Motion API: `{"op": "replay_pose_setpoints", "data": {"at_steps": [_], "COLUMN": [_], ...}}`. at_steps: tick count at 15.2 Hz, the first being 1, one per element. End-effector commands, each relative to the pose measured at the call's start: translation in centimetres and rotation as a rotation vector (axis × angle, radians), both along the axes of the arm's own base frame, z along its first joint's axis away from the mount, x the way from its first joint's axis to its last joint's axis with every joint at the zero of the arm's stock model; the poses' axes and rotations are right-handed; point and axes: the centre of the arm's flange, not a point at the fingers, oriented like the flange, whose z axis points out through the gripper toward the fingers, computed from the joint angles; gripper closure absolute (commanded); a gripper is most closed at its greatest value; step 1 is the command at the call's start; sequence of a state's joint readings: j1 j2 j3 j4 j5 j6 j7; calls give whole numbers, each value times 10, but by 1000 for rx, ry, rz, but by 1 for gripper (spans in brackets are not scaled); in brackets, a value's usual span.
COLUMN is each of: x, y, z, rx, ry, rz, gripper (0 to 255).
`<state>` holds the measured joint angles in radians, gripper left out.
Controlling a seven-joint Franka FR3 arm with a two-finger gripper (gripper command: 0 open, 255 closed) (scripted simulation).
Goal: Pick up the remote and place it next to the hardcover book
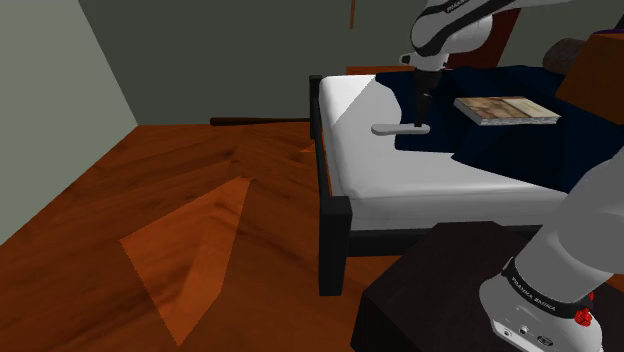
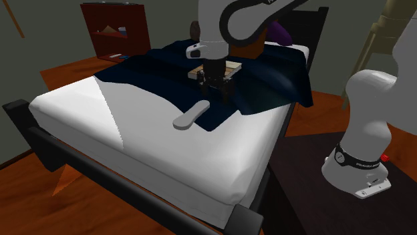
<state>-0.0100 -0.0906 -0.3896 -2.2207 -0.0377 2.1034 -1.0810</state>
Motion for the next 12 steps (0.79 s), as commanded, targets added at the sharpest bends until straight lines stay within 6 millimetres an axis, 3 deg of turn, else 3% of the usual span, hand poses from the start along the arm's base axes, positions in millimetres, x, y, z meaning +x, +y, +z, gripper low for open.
{"op": "replay_pose_setpoints", "data": {"at_steps": [1,7,12], "x": [17,76,76], "y": [-17,-57,-56], "z": [-8,-38,-65], "rx": [2,10,10], "ry": [-6,-24,-24], "rz": [50,187,187], "gripper": [0,0,0]}}
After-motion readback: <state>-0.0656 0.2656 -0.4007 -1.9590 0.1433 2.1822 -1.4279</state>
